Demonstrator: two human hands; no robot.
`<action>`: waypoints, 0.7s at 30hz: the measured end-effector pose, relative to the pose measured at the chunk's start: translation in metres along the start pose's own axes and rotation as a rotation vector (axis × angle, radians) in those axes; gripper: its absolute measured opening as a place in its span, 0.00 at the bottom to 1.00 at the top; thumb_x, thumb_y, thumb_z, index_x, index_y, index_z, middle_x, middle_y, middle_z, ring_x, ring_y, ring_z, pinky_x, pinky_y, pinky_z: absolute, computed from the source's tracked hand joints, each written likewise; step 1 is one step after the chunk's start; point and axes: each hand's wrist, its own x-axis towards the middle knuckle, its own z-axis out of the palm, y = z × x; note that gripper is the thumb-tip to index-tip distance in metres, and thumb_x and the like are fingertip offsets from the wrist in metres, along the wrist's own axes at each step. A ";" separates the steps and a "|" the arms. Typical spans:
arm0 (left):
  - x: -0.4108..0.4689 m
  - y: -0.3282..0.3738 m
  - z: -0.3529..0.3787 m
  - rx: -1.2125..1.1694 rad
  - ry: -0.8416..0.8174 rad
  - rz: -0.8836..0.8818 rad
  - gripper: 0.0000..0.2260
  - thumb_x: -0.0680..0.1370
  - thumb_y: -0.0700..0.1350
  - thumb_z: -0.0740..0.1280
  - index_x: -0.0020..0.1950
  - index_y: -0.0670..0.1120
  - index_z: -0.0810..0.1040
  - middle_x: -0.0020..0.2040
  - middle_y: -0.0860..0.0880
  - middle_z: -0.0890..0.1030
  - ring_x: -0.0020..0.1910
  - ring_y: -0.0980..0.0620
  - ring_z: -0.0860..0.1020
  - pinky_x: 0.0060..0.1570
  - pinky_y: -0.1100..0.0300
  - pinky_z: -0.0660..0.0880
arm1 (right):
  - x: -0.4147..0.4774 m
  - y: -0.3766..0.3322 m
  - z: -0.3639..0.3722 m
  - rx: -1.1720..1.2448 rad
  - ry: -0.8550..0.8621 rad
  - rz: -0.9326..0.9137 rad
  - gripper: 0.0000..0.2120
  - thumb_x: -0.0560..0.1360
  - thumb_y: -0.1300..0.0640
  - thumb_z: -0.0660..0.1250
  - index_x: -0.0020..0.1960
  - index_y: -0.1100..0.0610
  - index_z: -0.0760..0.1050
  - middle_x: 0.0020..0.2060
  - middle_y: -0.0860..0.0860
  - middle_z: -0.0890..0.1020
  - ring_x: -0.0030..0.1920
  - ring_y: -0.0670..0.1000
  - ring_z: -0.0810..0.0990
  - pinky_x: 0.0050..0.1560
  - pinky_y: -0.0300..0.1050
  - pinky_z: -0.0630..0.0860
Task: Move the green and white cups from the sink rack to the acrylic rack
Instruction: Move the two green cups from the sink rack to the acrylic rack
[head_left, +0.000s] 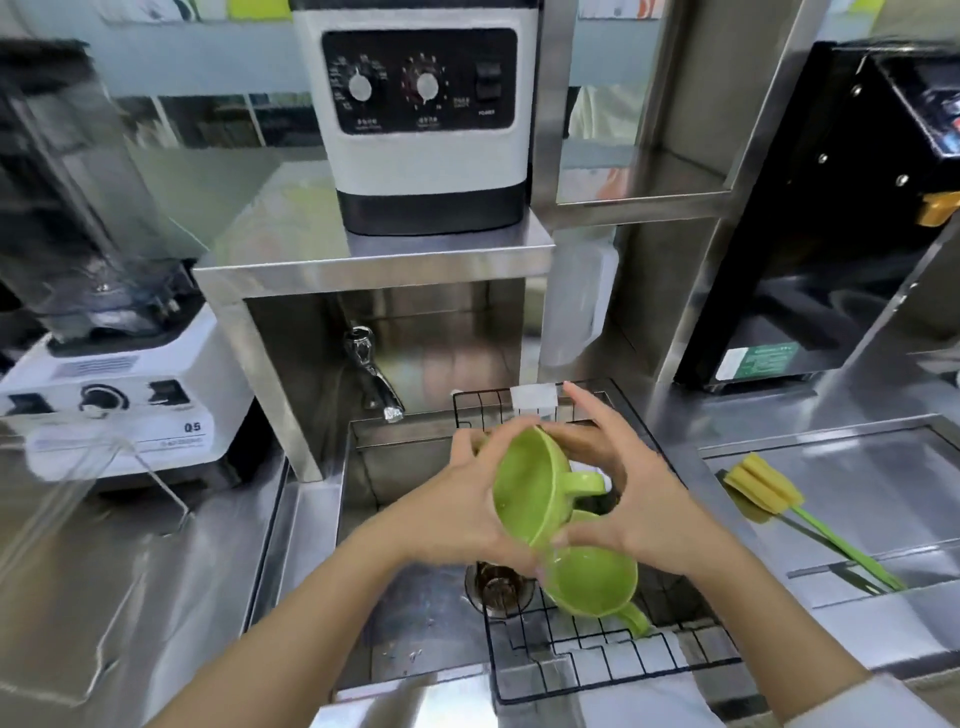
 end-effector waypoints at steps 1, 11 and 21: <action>-0.007 -0.002 -0.003 -0.070 0.046 0.014 0.50 0.56 0.48 0.80 0.61 0.77 0.50 0.58 0.60 0.61 0.60 0.56 0.65 0.50 0.81 0.64 | 0.002 -0.005 0.004 0.057 0.063 -0.031 0.50 0.56 0.60 0.81 0.67 0.34 0.59 0.60 0.44 0.79 0.63 0.45 0.75 0.65 0.47 0.69; -0.089 -0.014 -0.041 -0.754 0.283 0.044 0.46 0.55 0.44 0.80 0.63 0.70 0.61 0.64 0.48 0.71 0.59 0.47 0.76 0.45 0.52 0.78 | 0.024 -0.060 0.074 0.128 -0.182 -0.065 0.42 0.59 0.47 0.77 0.68 0.37 0.61 0.65 0.34 0.71 0.66 0.40 0.69 0.58 0.40 0.73; -0.188 -0.041 -0.093 -1.232 0.219 0.102 0.49 0.58 0.45 0.81 0.73 0.48 0.57 0.59 0.41 0.79 0.56 0.40 0.78 0.53 0.43 0.77 | 0.035 -0.127 0.173 0.029 -0.248 -0.208 0.50 0.54 0.46 0.80 0.66 0.30 0.54 0.65 0.29 0.64 0.66 0.37 0.66 0.62 0.36 0.70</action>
